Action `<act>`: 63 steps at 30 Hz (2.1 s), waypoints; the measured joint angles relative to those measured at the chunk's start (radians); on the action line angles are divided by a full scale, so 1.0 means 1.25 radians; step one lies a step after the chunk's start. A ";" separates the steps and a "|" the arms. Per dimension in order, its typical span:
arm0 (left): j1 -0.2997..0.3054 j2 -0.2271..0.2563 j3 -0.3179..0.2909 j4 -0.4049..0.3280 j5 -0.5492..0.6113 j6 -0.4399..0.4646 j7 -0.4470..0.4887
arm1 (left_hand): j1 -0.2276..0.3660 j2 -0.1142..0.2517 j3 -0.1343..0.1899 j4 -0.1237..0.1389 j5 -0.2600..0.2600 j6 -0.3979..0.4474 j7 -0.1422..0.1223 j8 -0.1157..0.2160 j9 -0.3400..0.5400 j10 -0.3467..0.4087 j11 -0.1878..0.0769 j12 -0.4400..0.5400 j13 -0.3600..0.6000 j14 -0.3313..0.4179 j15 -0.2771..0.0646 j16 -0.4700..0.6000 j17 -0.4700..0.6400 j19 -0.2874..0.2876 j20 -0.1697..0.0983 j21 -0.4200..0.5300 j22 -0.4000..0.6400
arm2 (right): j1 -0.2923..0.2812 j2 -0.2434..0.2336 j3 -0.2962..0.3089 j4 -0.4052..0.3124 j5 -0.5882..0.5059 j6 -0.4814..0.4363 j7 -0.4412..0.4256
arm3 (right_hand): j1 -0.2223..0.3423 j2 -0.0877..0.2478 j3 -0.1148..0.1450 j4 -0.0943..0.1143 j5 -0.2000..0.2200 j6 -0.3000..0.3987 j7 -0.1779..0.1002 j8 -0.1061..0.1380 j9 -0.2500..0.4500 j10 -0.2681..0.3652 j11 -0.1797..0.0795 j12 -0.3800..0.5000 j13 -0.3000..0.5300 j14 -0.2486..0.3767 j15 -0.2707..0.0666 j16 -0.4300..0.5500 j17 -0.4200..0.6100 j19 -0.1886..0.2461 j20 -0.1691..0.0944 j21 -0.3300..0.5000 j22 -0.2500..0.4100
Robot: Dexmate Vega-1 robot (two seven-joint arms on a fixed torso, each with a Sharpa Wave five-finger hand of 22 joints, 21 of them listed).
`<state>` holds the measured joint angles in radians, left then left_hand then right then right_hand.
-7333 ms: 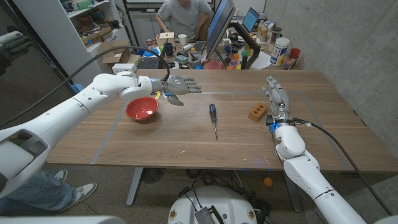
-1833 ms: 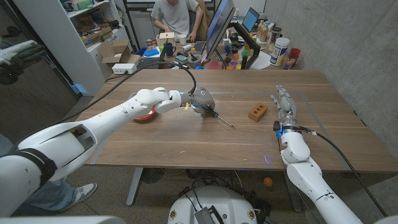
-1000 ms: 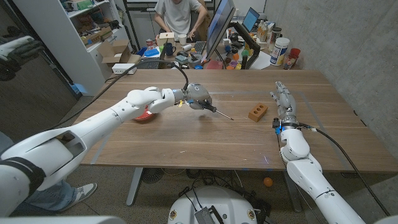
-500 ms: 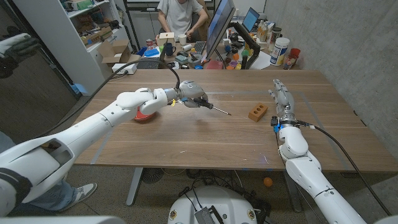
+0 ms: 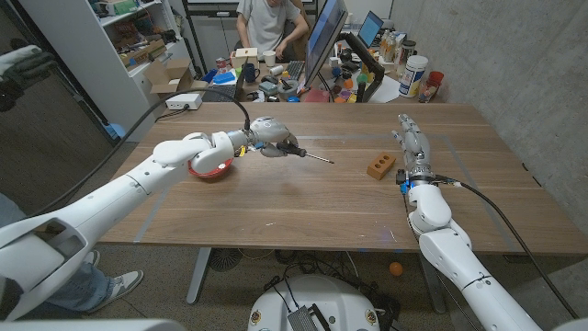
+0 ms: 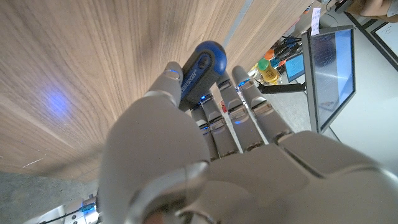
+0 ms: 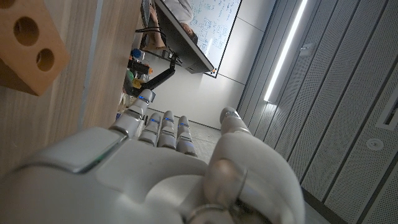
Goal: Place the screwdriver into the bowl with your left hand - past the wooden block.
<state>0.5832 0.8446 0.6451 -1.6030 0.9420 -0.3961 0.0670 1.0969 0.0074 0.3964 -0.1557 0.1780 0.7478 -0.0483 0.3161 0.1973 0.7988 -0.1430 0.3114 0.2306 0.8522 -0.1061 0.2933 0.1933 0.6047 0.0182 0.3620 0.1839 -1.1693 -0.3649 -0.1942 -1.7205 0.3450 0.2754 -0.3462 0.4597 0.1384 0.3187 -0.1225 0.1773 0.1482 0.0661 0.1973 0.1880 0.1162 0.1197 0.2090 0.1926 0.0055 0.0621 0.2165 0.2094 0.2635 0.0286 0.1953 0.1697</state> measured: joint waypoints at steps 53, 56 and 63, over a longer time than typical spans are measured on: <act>0.241 0.150 -0.216 -0.033 -0.245 0.069 0.047 | 0.010 0.017 -0.014 0.003 0.003 -0.011 0.006 -0.019 0.000 -0.013 0.007 -0.006 0.012 -0.021 0.008 -0.014 0.003 -0.008 0.008 -0.003 0.000 | 0.022 0.021 -0.052 -0.002 -0.039 -0.040 -0.044 | 0.000 0.000 0.000 0.000 0.000 0.000 0.000 0.000 0.000 0.000 0.000 0.000 0.000 0.003 -0.003 0.000 0.000 0.003 -0.003 0.000 0.000; 0.252 0.157 -0.224 -0.034 -0.254 0.076 0.051 | 0.010 0.017 -0.014 0.003 0.003 -0.011 0.006 -0.019 0.000 -0.013 0.007 -0.006 0.014 -0.021 0.008 -0.014 0.003 -0.008 0.008 -0.003 0.004 | 0.024 0.024 -0.056 0.002 -0.040 -0.037 -0.045 | 0.000 0.000 0.000 0.000 0.000 0.000 0.000 0.000 0.000 0.000 0.000 0.000 0.000 0.003 -0.003 0.000 0.000 0.003 -0.003 0.000 0.000; 0.276 0.174 -0.241 -0.037 -0.272 0.091 0.057 | 0.013 0.020 -0.018 0.002 0.001 -0.011 0.005 -0.021 0.001 -0.014 0.009 -0.008 0.015 -0.023 0.010 -0.014 0.003 -0.008 0.008 -0.003 0.004 | 0.025 0.027 -0.061 0.007 -0.041 -0.035 -0.048 | 0.000 0.000 0.000 0.000 0.000 0.000 0.000 0.000 0.000 0.000 0.000 0.000 0.000 0.003 -0.003 0.000 0.000 0.003 -0.003 0.000 0.000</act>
<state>0.9286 1.0620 0.3437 -1.6487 0.6023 -0.2825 0.1386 1.1138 0.0326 0.3745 -0.1532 0.1789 0.7337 -0.0415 0.2893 0.1980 0.7813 -0.1321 0.3014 0.2497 0.8234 -0.0942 0.2760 0.1971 0.5942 0.0287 0.3580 0.1887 -1.1378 -0.3311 -0.2707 -1.7124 0.2936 0.2322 -0.4056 0.4597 0.1385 0.3187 -0.1224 0.1772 0.1482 0.0661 0.1973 0.1880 0.1160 0.1196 0.2090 0.1926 0.0090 0.0587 0.2165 0.2094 0.2670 0.0250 0.1953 0.1697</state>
